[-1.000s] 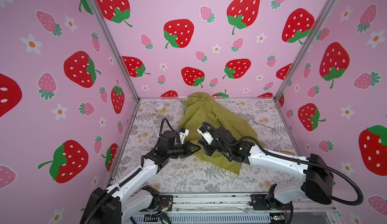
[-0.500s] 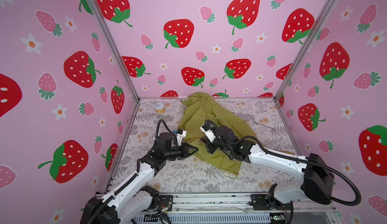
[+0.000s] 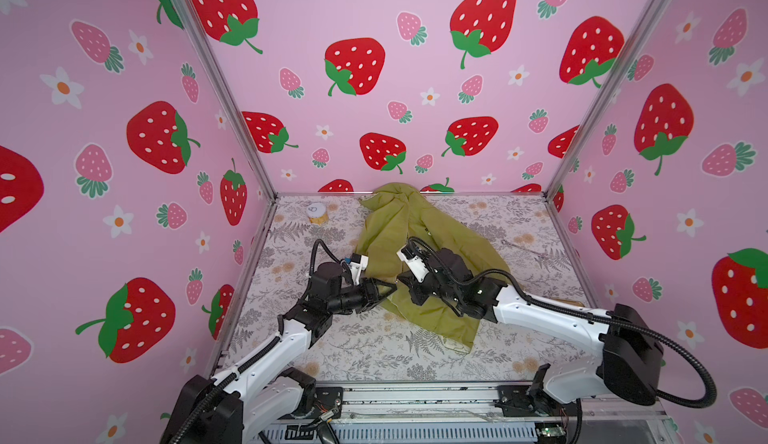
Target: Zip up the jacket
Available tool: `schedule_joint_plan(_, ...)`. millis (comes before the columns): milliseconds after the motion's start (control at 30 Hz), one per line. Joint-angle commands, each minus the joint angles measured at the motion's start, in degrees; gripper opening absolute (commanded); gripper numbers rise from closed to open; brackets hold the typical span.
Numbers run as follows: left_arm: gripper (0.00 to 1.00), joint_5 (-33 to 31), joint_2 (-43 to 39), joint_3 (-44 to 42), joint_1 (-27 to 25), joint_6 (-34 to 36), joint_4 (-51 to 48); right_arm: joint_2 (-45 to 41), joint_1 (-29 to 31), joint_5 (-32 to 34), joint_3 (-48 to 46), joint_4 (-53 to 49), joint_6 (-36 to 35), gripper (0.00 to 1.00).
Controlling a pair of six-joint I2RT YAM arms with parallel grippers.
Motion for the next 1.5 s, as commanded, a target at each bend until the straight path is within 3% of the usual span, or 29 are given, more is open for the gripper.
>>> schedule_joint_plan(0, 0.11, -0.29, 0.37, 0.22, 0.29, -0.96, 2.94, -0.41, 0.22, -0.46, -0.13, 1.32, 0.64, 0.0)
schedule_joint_plan(67, 0.0, 0.18, 0.38, 0.05, 0.47, -0.72, 2.61, -0.37, -0.12, 0.04, 0.21, 0.85, 0.95, 0.0)
schedule_joint_plan(133, 0.0, 0.17, -0.24, 0.04, 1.09, 0.0, 0.85, -0.36, -1.46, 0.72, 0.79, -0.46, 1.5, 0.02)
schedule_joint_plan(167, 0.0, 0.24, -0.57, 0.07, 1.54, 0.28, 0.04, -0.59, -2.29, 1.71, 1.06, -1.34, 1.7, 0.13)
schedule_joint_plan(233, 0.0, 0.85, -1.6, 0.37, 3.39, 1.16, -2.13, -1.84, -4.94, 6.93, 1.36, -4.03, 2.84, 0.49)
schedule_joint_plan(267, 0.0, 0.99, -2.06, 0.71, 4.33, 1.99, -3.9, -2.58, -6.63, 10.28, 1.34, -5.51, 3.91, 0.6)
schedule_joint_plan(333, 0.0, 1.67, -3.34, 1.83, 6.57, 4.08, -7.79, -3.69, -11.98, 18.73, 1.46, -10.62, 7.8, 0.74)
schedule_joint_plan(400, 0.0, 2.56, -4.42, 2.73, 8.53, 5.52, -10.38, -3.03, -18.65, 24.56, 1.81, -17.56, 13.24, 0.79)
schedule_joint_plan(500, 0.0, 4.13, -5.51, 3.82, 11.04, 6.95, -12.99, -2.73, -27.58, 22.58, -0.19, -21.32, 15.51, 0.76)
schedule_joint_plan(633, 0.0, 5.64, -6.33, 4.05, 13.67, 7.33, -13.35, -4.82, -32.87, 22.46, -7.76, -16.94, 17.17, 0.83)
schedule_joint_plan(867, 0.0, 7.01, -6.25, 5.09, 17.38, 6.96, -11.61, 1.03, -33.6, 5.97, -16.29, -7.81, 21.54, 0.68)
schedule_joint_plan(1200, 0.0, 8.55, -4.43, 11.23, 20.52, 7.23, -11.82, 5.14, -11.99, 3.05, -20.21, 10.18, 41.16, 0.63)
schedule_joint_plan(1333, 0.0, 8.95, -3.46, 13.21, 20.61, 7.67, -12.21, 15.32, -2.38, 1.85, -13.08, 17.98, 46.24, 0.63)
schedule_joint_plan(1467, 0.0, 9.21, -2.52, 13.76, 20.61, 8.07, -12.97, 24.91, 1.67, -1.16, -2.68, 22.02, 46.42, 0.63)
